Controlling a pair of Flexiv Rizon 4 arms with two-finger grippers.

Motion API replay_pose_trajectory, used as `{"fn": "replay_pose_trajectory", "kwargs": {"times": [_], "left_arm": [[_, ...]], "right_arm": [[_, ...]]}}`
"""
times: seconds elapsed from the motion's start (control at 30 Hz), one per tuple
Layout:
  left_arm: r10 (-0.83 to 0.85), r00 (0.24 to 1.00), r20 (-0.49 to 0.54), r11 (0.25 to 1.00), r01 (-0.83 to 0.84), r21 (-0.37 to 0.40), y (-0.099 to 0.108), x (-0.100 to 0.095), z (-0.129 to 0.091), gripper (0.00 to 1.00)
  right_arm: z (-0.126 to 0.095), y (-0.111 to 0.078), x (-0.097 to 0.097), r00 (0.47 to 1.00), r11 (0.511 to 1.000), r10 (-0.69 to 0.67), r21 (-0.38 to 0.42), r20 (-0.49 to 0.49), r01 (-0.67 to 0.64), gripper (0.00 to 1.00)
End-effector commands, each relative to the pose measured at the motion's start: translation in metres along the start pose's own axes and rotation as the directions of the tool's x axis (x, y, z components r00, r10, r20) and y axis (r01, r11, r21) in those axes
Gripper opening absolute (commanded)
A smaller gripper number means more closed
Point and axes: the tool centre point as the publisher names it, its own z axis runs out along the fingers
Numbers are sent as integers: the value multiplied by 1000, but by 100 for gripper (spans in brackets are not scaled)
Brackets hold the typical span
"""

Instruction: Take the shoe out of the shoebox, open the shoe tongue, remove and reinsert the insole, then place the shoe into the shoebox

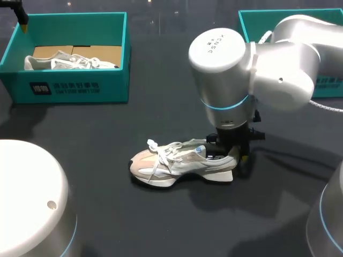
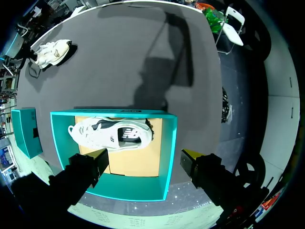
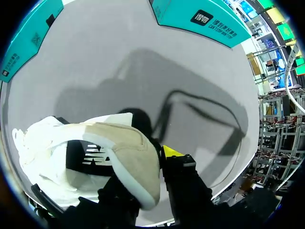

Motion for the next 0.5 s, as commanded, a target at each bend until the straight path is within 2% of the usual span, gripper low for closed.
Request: {"fn": "replay_pose_trajectory", "kwargs": {"times": [0.03, 0.5], "left_arm": [[1, 1000, -1, 1000, -1, -3, -1, 1, 0, 100], [1, 1000, -1, 1000, -1, -3, -1, 1, 0, 100]], "right_arm": [[6, 4, 5, 1000, 1000, -1, 11, 1, 1, 0], [19, 15, 9, 1000, 999, -15, 39, 25, 14, 0]]}}
